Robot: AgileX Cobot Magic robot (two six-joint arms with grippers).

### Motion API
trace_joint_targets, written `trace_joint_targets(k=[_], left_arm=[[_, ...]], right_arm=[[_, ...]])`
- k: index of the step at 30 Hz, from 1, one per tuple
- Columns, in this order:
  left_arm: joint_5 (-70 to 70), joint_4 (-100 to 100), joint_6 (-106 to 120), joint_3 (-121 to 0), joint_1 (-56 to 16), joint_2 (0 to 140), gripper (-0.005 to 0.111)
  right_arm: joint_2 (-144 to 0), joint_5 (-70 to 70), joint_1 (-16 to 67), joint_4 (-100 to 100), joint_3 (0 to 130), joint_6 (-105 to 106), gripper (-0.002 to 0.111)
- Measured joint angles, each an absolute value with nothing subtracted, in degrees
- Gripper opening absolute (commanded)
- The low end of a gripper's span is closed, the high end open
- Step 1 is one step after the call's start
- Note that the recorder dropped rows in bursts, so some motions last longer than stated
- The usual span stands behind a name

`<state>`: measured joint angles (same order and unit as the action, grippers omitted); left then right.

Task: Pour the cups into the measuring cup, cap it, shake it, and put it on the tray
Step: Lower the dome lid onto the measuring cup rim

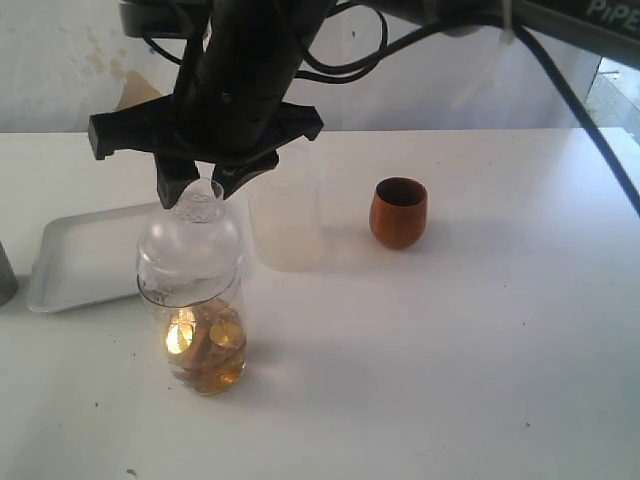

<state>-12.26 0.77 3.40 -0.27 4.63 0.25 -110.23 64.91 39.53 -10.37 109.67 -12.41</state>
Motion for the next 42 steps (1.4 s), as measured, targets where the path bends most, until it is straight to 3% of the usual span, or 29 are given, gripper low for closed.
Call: trace_joint_targets(k=[42], left_arm=[[-12.3,0.8,3.4,-0.3,4.6,0.3,0.000]], right_arm=[[-111.9,65.1,43.5,-1.5,110.1,-10.8,0.003]])
